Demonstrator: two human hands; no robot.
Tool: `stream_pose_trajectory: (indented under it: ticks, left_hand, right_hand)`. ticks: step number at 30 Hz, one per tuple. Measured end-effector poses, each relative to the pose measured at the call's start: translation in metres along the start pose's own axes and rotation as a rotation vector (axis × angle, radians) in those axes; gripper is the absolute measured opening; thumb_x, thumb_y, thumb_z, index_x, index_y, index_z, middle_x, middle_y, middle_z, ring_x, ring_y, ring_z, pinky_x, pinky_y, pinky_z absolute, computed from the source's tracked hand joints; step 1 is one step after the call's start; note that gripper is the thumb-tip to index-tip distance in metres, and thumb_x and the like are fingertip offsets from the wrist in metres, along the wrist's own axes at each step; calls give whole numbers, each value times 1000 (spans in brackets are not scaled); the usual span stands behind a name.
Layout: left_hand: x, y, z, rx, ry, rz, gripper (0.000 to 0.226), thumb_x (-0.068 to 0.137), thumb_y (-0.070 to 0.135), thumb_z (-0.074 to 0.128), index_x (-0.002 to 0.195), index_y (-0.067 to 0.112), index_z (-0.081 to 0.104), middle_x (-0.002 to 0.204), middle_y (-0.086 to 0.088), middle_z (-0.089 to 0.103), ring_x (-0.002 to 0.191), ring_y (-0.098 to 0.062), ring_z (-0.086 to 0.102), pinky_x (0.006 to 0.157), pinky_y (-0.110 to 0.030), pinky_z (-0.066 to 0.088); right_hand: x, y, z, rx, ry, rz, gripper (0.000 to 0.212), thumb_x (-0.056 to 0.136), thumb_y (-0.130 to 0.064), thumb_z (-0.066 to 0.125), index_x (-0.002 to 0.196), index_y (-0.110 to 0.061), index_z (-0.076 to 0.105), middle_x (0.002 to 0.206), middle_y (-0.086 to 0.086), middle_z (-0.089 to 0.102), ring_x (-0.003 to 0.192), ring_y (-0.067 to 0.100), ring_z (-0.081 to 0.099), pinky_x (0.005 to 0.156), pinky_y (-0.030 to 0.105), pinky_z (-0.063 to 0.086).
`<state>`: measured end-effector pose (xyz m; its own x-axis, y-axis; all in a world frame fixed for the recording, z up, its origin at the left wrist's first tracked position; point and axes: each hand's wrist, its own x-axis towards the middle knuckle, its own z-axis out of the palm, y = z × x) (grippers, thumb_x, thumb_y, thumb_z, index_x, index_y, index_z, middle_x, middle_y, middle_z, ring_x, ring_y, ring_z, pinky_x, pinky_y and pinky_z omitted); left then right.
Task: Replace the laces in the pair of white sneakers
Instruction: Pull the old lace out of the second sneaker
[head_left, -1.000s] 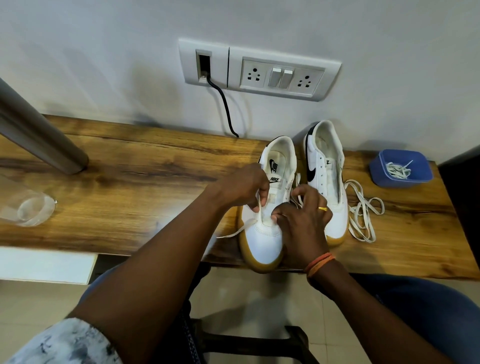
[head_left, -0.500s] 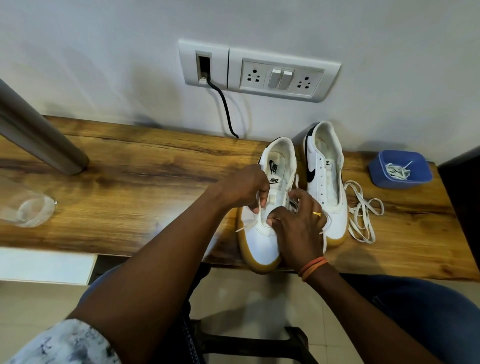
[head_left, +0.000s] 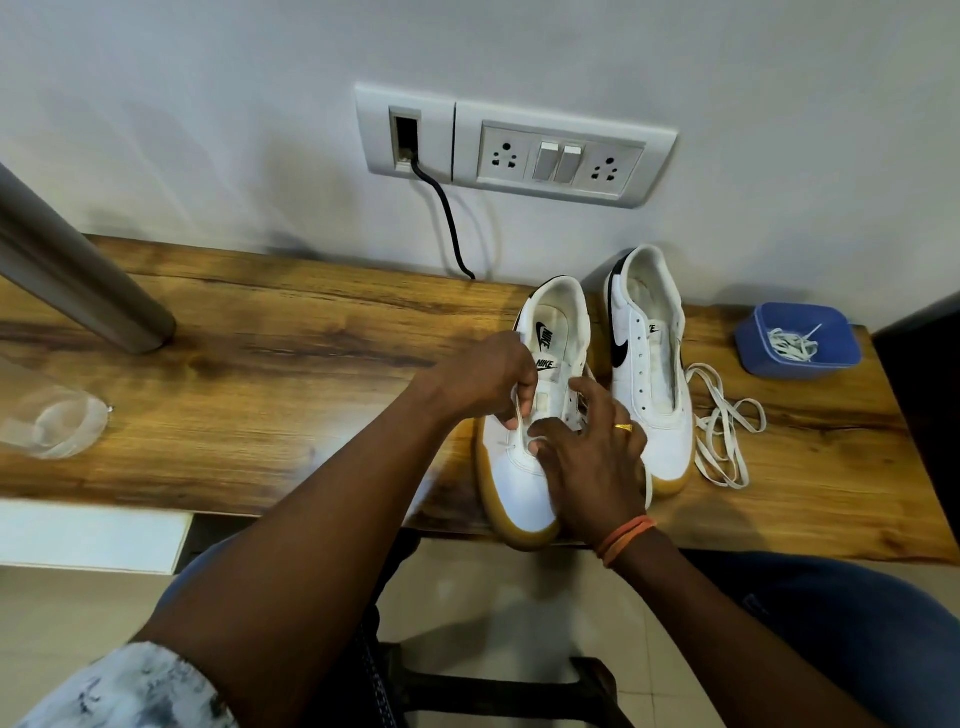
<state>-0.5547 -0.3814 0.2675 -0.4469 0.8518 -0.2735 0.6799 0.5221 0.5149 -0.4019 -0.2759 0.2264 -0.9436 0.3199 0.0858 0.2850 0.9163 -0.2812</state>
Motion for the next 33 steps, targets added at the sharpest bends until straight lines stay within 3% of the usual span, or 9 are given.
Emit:
stream_pose_trajectory:
  ticks: [3,6,13,18,22,26,31,33]
  left_hand:
    - [1,0,0,19,-3,3,21,69,14,86,86,18,75,107,3,59,83,-4,40,63,-5,24]
    - [2,-2,0,3,-11,8,20,69,15,86,87,17,75,109,2,61,75,0,39,62,-4,24]
    - [1,-4,-1,-19,-1,35,18,69,16,85,85,15,76,94,5,58,83,-3,42,62,-1,28]
    - [2,-6,0,-16,0,33,18,69,16,86,83,16,75,102,2,61,84,-3,43,62,-5,27]
    - [2,-7,1,-13,1,44,18,69,16,86,83,16,75,106,1,61,83,-2,42,62,-2,28]
    - [2,-7,1,-25,8,56,19,67,16,86,83,16,76,104,0,60,85,-2,37,65,-3,26]
    - [3,-8,1,-31,7,54,20,69,15,86,86,15,76,102,1,58,78,1,37,67,0,26]
    - [3,-7,2,-32,10,51,20,69,16,86,86,15,76,102,2,57,82,-1,36,68,0,28]
  right_hand:
    - [3,2,4,136,-8,58,9,81,-18,76,81,-20,67,137,10,44,118,39,51,94,46,42]
    - [3,3,5,229,32,-22,9,82,-9,72,80,-9,63,134,14,47,108,36,59,89,41,52]
    - [3,8,10,321,39,-47,5,88,-2,63,84,-5,62,134,12,53,114,21,57,93,15,35]
    - [3,13,14,346,51,-70,6,91,-3,59,86,-5,63,131,13,59,120,21,54,99,16,33]
    - [3,16,16,352,53,-60,4,92,-4,60,90,-4,64,130,13,60,119,20,55,99,7,27]
    - [1,13,19,387,95,-41,16,93,-12,53,97,-2,64,127,14,61,116,19,55,100,-3,21]
    - [-2,12,21,473,138,-49,26,97,-20,44,96,-1,63,125,16,61,118,1,43,104,1,23]
    - [-2,14,22,495,140,-43,29,97,-24,43,97,-3,63,127,14,61,119,5,46,105,3,25]
